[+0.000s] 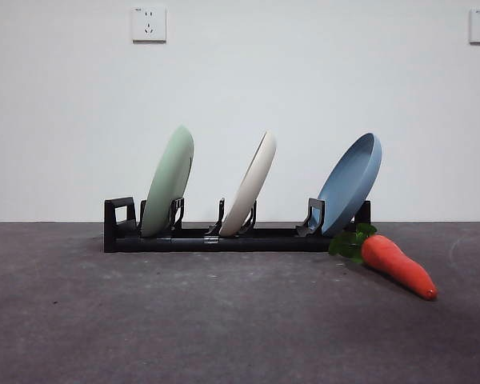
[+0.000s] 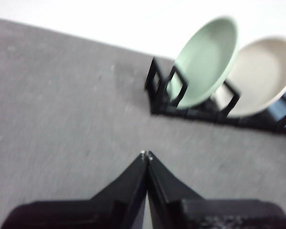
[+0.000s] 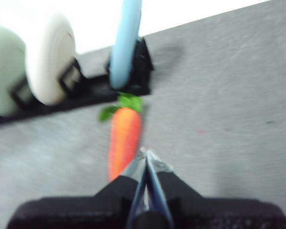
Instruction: Take the green plate from the plate rack,put the plate on the table,take the carrot from the table,put the carrot in the plate
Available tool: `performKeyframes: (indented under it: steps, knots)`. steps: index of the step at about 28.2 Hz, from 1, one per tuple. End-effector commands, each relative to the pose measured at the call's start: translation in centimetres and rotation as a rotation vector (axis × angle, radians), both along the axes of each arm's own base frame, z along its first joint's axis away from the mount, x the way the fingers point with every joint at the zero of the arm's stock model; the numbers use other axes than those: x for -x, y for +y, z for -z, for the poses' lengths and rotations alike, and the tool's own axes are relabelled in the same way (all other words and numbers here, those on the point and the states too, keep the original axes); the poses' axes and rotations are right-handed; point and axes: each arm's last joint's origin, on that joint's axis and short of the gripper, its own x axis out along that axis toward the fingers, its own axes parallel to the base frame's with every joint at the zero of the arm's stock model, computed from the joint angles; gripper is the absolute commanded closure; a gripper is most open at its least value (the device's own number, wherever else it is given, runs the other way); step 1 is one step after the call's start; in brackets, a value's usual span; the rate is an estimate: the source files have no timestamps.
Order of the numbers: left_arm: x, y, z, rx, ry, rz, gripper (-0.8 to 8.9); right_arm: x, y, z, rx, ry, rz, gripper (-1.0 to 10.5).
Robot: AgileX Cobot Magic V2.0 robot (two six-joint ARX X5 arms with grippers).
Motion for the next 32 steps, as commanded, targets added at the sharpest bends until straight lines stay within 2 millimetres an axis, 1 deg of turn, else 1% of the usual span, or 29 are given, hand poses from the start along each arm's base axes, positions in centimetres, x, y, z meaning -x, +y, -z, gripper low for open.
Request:
performKeyframes:
  steps: [1,4,7,10,13,18,22,27,29,30,31,32]
  knots:
    - [0.6,-0.1,-2.6,0.037,-0.073,0.017,8.19,0.3,0.0,-2.1,-0.105,-0.055,-0.013,9.6]
    - [1.6,-0.3,-6.1,0.035,-0.113,0.051,8.19,0.7,0.2,-4.9,-0.127,-0.093,-0.065,9.6]
    - [2.6,-0.7,-10.0,0.038,-0.101,0.138,8.2,1.0,0.2,-8.6,-0.114,-0.058,-0.092,9.6]
    - [2.7,-0.9,-12.2,0.025,-0.082,0.222,8.2,0.9,0.4,-11.2,-0.043,-0.02,-0.151,9.6]
    - [2.7,-1.1,-13.9,0.002,-0.043,0.302,8.2,0.7,0.5,-13.7,0.031,0.043,-0.206,9.6]
    - [2.4,-1.3,-15.9,-0.051,0.06,0.398,8.21,0.2,0.8,-17.1,0.144,0.186,-0.344,9.6]
    - [2.2,-1.4,-17.0,-0.089,0.137,0.477,8.21,-0.2,0.8,-18.8,0.231,0.31,-0.403,9.6]
    - [2.1,-1.5,-17.3,-0.115,0.208,0.555,8.21,-0.5,1.1,-19.3,0.234,0.396,-0.53,9.6]
    - [1.8,-1.5,-17.2,-0.109,0.226,0.565,8.19,-0.7,1.1,-19.2,0.23,0.415,-0.539,9.6]
    - [1.7,-1.4,-17.2,-0.108,0.231,0.565,8.13,-0.9,1.2,-19.2,0.229,0.419,-0.54,9.4]
    - [1.7,-1.4,-17.1,-0.106,0.235,0.563,7.95,-1.0,1.2,-19.1,0.225,0.425,-0.538,9.4]
    - [1.6,-1.4,-17.1,-0.102,0.24,0.563,6.87,-1.1,1.2,-19.1,0.221,0.432,-0.537,8.9]
